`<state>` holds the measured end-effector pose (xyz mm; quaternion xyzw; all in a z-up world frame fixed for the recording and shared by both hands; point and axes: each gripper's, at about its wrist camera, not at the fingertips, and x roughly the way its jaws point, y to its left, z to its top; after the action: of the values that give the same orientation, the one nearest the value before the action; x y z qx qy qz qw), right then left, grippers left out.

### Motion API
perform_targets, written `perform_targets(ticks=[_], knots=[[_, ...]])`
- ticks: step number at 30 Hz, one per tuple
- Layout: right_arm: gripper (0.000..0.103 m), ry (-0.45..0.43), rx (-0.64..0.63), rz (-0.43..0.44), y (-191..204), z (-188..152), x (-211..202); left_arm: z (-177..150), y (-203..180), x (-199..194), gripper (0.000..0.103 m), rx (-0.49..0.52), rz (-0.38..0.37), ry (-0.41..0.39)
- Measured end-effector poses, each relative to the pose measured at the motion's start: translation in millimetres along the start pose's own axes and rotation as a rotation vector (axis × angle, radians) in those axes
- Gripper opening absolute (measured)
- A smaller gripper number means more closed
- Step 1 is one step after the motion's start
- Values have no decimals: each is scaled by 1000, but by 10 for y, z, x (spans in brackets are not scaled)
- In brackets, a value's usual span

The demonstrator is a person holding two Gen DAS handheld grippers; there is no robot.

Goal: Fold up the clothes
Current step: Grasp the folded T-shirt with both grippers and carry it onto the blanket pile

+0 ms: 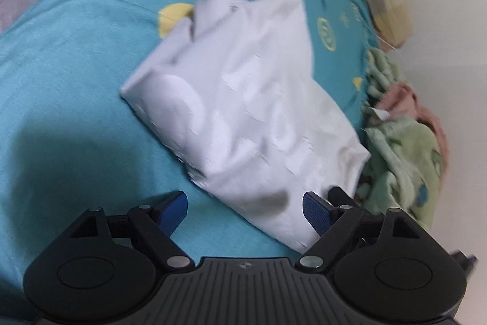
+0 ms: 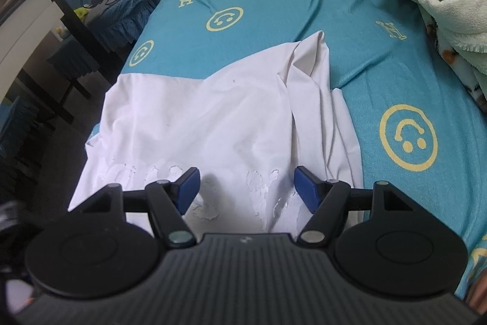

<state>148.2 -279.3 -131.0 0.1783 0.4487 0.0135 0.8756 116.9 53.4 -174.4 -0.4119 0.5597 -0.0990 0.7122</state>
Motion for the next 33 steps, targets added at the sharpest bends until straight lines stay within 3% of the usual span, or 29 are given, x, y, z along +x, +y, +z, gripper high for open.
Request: perform_targets(ticks=[4, 6, 8, 14, 18, 20, 24, 30, 33], knots=[[70, 0, 15, 8, -15, 15, -4, 91, 98, 44, 78, -68, -51, -58], [70, -4, 43, 33, -35, 31, -22, 116, 129, 41, 61, -82, -51, -83], [70, -5, 84, 71, -62, 48, -49, 126, 152, 38, 52, -90, -48, -103], [73, 54, 293, 352, -122, 16, -173, 68, 3, -50, 27, -18, -76, -166], [72, 199, 499, 581, -111, -176, -9, 63, -132, -128, 21, 15, -148, -201], [72, 276, 587, 640, -65, -304, 143, 69, -162, -159, 18, 12, -193, -210], [72, 356, 733, 652, -33, -513, 396, 88, -190, -222, 17, -14, -272, -221], [73, 154, 1012, 494, -523, -593, 327, 124, -111, -241, 17, -66, -305, -211], [72, 94, 1057, 434, -605, -636, 270, 124, -39, -235, 18, -89, -275, -196]])
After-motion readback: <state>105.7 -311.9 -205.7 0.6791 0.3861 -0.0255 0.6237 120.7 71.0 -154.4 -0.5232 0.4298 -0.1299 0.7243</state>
